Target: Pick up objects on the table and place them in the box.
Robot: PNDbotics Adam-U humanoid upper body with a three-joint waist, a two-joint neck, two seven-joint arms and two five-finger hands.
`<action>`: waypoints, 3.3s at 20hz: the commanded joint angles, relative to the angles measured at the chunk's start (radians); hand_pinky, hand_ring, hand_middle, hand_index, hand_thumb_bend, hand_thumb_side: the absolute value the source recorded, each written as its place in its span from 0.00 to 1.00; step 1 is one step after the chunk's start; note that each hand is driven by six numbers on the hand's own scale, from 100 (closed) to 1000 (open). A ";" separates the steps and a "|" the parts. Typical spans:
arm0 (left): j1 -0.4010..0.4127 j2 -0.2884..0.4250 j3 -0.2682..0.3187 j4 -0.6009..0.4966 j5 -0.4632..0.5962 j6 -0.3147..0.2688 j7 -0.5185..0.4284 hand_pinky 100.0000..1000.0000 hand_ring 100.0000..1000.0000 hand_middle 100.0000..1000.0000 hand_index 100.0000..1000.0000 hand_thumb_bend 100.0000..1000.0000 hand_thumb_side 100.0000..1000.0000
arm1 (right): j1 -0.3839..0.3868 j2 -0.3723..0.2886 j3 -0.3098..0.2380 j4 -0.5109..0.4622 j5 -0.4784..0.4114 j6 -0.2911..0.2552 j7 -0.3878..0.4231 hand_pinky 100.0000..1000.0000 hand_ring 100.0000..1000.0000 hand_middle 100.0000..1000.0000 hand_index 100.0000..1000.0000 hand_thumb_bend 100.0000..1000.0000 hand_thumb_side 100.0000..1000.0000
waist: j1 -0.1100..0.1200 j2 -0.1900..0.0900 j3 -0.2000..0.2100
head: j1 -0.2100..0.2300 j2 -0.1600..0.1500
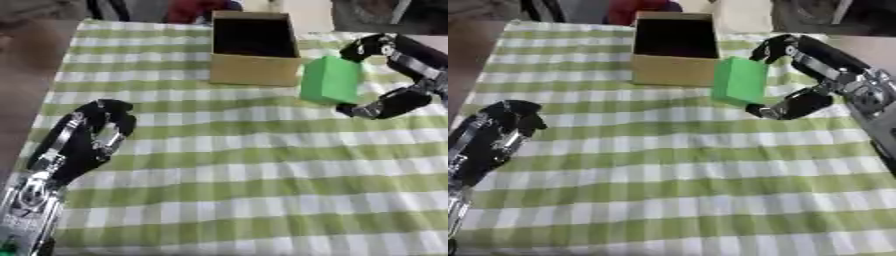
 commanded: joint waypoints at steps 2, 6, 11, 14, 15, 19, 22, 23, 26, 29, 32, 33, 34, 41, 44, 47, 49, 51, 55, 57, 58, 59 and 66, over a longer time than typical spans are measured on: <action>-0.016 0.020 0.005 -0.019 -0.002 -0.005 -0.005 0.92 0.58 0.49 0.69 0.29 0.45 | -0.028 -0.055 -0.034 0.002 -0.015 0.000 -0.024 0.72 0.84 0.64 0.60 0.39 0.10 | -0.002 -0.007 0.015 | -0.003 -0.023; -0.021 0.020 0.007 -0.023 -0.001 -0.007 -0.004 0.92 0.58 0.49 0.69 0.29 0.44 | -0.052 -0.062 -0.049 0.036 -0.015 -0.003 -0.037 0.72 0.84 0.64 0.60 0.39 0.09 | -0.004 0.002 0.043 | -0.011 -0.037; -0.021 0.020 0.008 -0.025 -0.003 -0.009 0.000 0.92 0.58 0.49 0.69 0.29 0.44 | -0.089 -0.063 -0.069 0.092 -0.001 -0.009 -0.061 0.72 0.84 0.64 0.60 0.39 0.08 | -0.006 0.010 0.073 | -0.019 -0.054; -0.019 0.021 0.008 -0.025 -0.005 -0.010 0.000 0.92 0.58 0.49 0.69 0.29 0.44 | -0.120 -0.061 -0.078 0.135 0.017 -0.018 -0.076 0.72 0.84 0.64 0.60 0.40 0.06 | -0.008 0.012 0.090 | -0.029 -0.064; -0.019 0.021 0.008 -0.025 -0.005 -0.010 0.000 0.92 0.58 0.49 0.69 0.29 0.44 | -0.131 -0.061 -0.082 0.150 0.023 -0.021 -0.081 0.72 0.83 0.64 0.60 0.41 0.06 | -0.009 0.013 0.098 | -0.033 -0.068; -0.021 0.020 0.007 -0.025 -0.006 -0.011 -0.002 0.92 0.58 0.49 0.69 0.29 0.45 | -0.176 -0.055 -0.098 0.214 0.047 -0.031 -0.100 0.72 0.83 0.64 0.60 0.35 0.05 | -0.015 0.017 0.124 | -0.047 -0.081; -0.024 0.018 0.005 -0.024 -0.006 -0.011 -0.003 0.92 0.58 0.49 0.69 0.29 0.45 | -0.205 -0.052 -0.109 0.261 0.071 -0.044 -0.114 0.72 0.83 0.64 0.60 0.43 0.03 | -0.021 0.019 0.144 | -0.057 -0.087; -0.026 0.018 0.005 -0.024 -0.006 -0.011 -0.004 0.92 0.58 0.49 0.69 0.29 0.45 | -0.213 -0.052 -0.113 0.277 0.082 -0.049 -0.118 0.72 0.83 0.64 0.60 0.42 0.03 | -0.023 0.021 0.150 | -0.061 -0.090; -0.030 0.017 0.002 -0.023 -0.007 -0.011 -0.008 0.92 0.58 0.49 0.69 0.29 0.45 | -0.235 -0.046 -0.125 0.330 0.104 -0.063 -0.129 0.73 0.83 0.64 0.60 0.42 0.04 | -0.029 0.025 0.168 | -0.069 -0.099; -0.037 0.016 0.000 -0.023 -0.007 -0.011 -0.011 0.92 0.58 0.49 0.69 0.29 0.45 | -0.260 -0.039 -0.139 0.393 0.135 -0.073 -0.139 0.73 0.83 0.64 0.61 0.42 0.04 | -0.037 0.031 0.191 | -0.078 -0.109; -0.045 0.015 -0.006 -0.022 -0.007 -0.012 -0.017 0.92 0.58 0.49 0.69 0.29 0.45 | -0.281 -0.031 -0.154 0.461 0.163 -0.085 -0.152 0.73 0.83 0.64 0.61 0.42 0.05 | -0.044 0.037 0.215 | -0.085 -0.117; -0.047 0.015 -0.007 -0.022 -0.007 -0.012 -0.019 0.92 0.58 0.49 0.69 0.30 0.45 | -0.286 -0.028 -0.159 0.482 0.172 -0.088 -0.157 0.73 0.83 0.64 0.61 0.41 0.05 | -0.046 0.039 0.222 | -0.086 -0.120; -0.049 0.015 -0.008 -0.022 -0.007 -0.012 -0.020 0.92 0.58 0.49 0.69 0.30 0.45 | -0.291 -0.025 -0.164 0.503 0.180 -0.091 -0.162 0.73 0.84 0.64 0.61 0.41 0.06 | -0.047 0.040 0.228 | -0.088 -0.122; -0.058 0.013 -0.011 -0.025 -0.005 -0.013 -0.024 0.92 0.58 0.49 0.69 0.30 0.45 | -0.321 -0.004 -0.187 0.620 0.214 -0.098 -0.187 0.73 0.84 0.64 0.63 0.38 0.08 | -0.049 0.052 0.263 | -0.098 -0.130; -0.061 0.012 -0.012 -0.026 -0.003 -0.013 -0.027 0.92 0.58 0.49 0.69 0.30 0.45 | -0.329 0.008 -0.187 0.649 0.228 -0.100 -0.189 0.73 0.84 0.64 0.63 0.37 0.09 | -0.047 0.055 0.274 | -0.101 -0.131; -0.062 0.010 -0.013 -0.027 -0.002 -0.013 -0.028 0.92 0.58 0.49 0.69 0.30 0.45 | -0.336 0.018 -0.187 0.670 0.240 -0.102 -0.191 0.73 0.85 0.64 0.64 0.36 0.09 | -0.045 0.057 0.283 | -0.106 -0.130; -0.063 0.009 -0.014 -0.027 -0.001 -0.013 -0.029 0.92 0.58 0.49 0.69 0.30 0.45 | -0.339 0.022 -0.188 0.679 0.243 -0.103 -0.194 0.73 0.85 0.65 0.64 0.36 0.09 | -0.044 0.058 0.288 | -0.109 -0.129; -0.063 0.009 -0.014 -0.028 -0.001 -0.012 -0.030 0.92 0.58 0.49 0.69 0.29 0.45 | -0.340 0.025 -0.188 0.685 0.245 -0.103 -0.199 0.73 0.85 0.65 0.65 0.36 0.09 | -0.044 0.059 0.292 | -0.110 -0.128; -0.064 0.007 -0.014 -0.027 0.001 -0.011 -0.030 0.92 0.58 0.49 0.69 0.29 0.45 | -0.339 0.030 -0.189 0.693 0.247 -0.100 -0.218 0.73 0.84 0.65 0.71 0.35 0.09 | -0.045 0.059 0.294 | -0.111 -0.127; -0.064 0.007 -0.014 -0.027 0.001 -0.011 -0.030 0.92 0.58 0.49 0.69 0.29 0.45 | -0.337 0.032 -0.189 0.695 0.247 -0.100 -0.227 0.73 0.84 0.65 0.77 0.36 0.10 | -0.045 0.058 0.294 | -0.112 -0.126; -0.064 0.007 -0.014 -0.027 0.001 -0.010 -0.030 0.92 0.58 0.49 0.69 0.29 0.45 | -0.336 0.033 -0.188 0.695 0.247 -0.101 -0.231 0.73 0.84 0.66 0.80 0.37 0.12 | -0.046 0.058 0.295 | -0.112 -0.126; -0.064 0.006 -0.014 -0.027 0.001 -0.010 -0.030 0.92 0.58 0.49 0.69 0.29 0.45 | -0.336 0.034 -0.187 0.695 0.247 -0.102 -0.233 0.73 0.84 0.66 0.82 0.37 0.13 | -0.046 0.058 0.295 | -0.112 -0.126; -0.064 0.005 -0.012 -0.026 0.001 -0.010 -0.030 0.92 0.58 0.49 0.69 0.29 0.45 | -0.332 0.039 -0.181 0.678 0.255 -0.112 -0.247 0.73 0.85 0.71 0.93 0.42 0.21 | -0.047 0.056 0.292 | -0.111 -0.123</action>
